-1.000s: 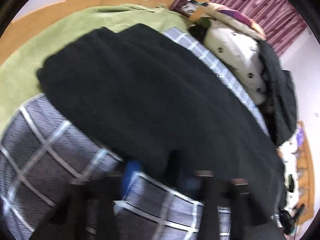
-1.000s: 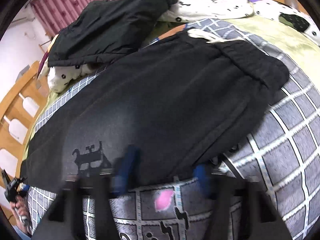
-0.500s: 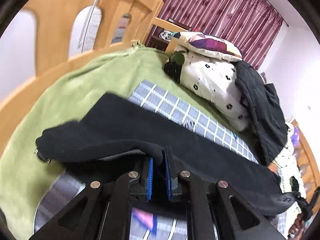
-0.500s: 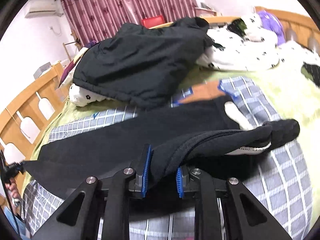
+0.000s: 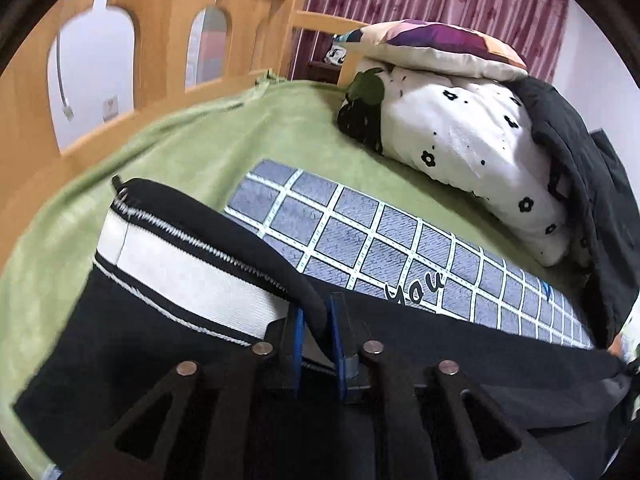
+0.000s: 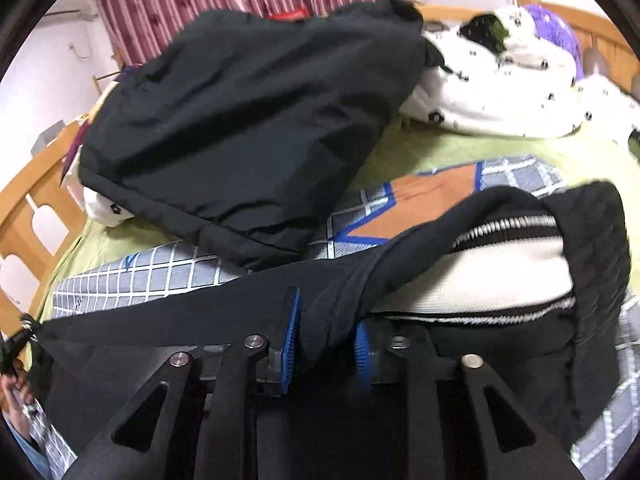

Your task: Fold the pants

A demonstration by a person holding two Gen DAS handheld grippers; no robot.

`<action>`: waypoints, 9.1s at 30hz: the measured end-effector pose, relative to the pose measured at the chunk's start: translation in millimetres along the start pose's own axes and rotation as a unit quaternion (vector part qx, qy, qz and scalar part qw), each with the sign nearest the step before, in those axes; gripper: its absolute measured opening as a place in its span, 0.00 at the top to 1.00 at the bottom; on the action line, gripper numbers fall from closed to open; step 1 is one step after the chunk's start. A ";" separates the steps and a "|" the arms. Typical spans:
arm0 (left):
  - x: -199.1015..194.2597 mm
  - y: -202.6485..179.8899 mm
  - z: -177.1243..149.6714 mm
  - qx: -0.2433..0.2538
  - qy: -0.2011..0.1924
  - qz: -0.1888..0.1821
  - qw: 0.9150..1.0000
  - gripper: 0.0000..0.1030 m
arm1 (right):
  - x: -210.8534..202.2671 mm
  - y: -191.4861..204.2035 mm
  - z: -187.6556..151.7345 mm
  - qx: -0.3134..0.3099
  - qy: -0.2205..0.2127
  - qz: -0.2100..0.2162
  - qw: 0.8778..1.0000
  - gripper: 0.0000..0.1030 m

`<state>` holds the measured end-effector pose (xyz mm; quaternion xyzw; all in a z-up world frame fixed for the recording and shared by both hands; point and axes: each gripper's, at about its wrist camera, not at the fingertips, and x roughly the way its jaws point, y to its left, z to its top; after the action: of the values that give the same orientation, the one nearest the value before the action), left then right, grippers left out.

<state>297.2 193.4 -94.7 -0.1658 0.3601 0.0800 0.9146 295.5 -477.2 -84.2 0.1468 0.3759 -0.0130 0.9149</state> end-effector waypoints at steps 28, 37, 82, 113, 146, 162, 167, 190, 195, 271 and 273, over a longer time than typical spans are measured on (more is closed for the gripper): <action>-83.1 81.1 -127.5 -0.116 0.086 -0.078 0.986 0.24 | -94.6 -58.7 -147.3 0.037 0.042 0.014 0.998 0.29; -44.9 74.8 -95.8 -0.122 0.069 -0.041 0.989 0.78 | -29.3 -69.1 -97.9 0.085 0.036 0.012 0.996 0.52; -188.9 89.1 -201.4 -0.037 0.067 0.000 0.997 0.26 | -181.5 -197.1 -110.6 0.109 -0.080 -0.031 0.990 0.58; -182.3 65.5 -180.9 0.105 0.148 -0.057 0.982 0.40 | -185.0 2.7 -140.6 -0.084 0.010 -0.078 0.993 0.32; -58.4 65.2 -50.6 0.107 0.066 0.015 0.992 0.80 | 2.8 177.8 -139.0 -0.396 0.122 0.062 0.908 0.96; -49.4 75.1 -54.4 0.073 0.059 0.062 0.994 0.66 | 14.5 169.4 -127.9 -0.292 0.089 0.074 0.949 0.89; -77.4 64.9 -53.8 0.117 0.030 0.081 0.989 0.48 | -24.5 142.0 -109.2 -0.279 0.038 0.039 0.959 0.50; -50.5 74.0 -70.2 0.096 0.090 0.051 0.990 0.34 | -12.5 98.0 -107.7 -0.424 0.091 0.015 0.901 0.97; -59.8 59.4 -71.8 0.129 0.062 0.054 0.988 0.34 | -22.3 80.4 -89.4 -0.347 0.045 0.039 0.936 0.97; -124.8 169.6 -171.8 -0.243 0.036 -0.095 0.965 0.82 | -208.7 164.3 -184.7 -0.175 0.023 -0.057 0.983 0.31; -123.3 163.7 -173.6 -0.235 0.036 -0.074 0.968 0.81 | -209.4 157.9 -186.7 -0.175 0.026 -0.060 0.982 0.31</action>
<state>54.2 280.0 -169.5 -0.4053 0.3508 0.0880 0.8396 38.8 -292.2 -24.4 -0.0383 0.4037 0.0021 0.9141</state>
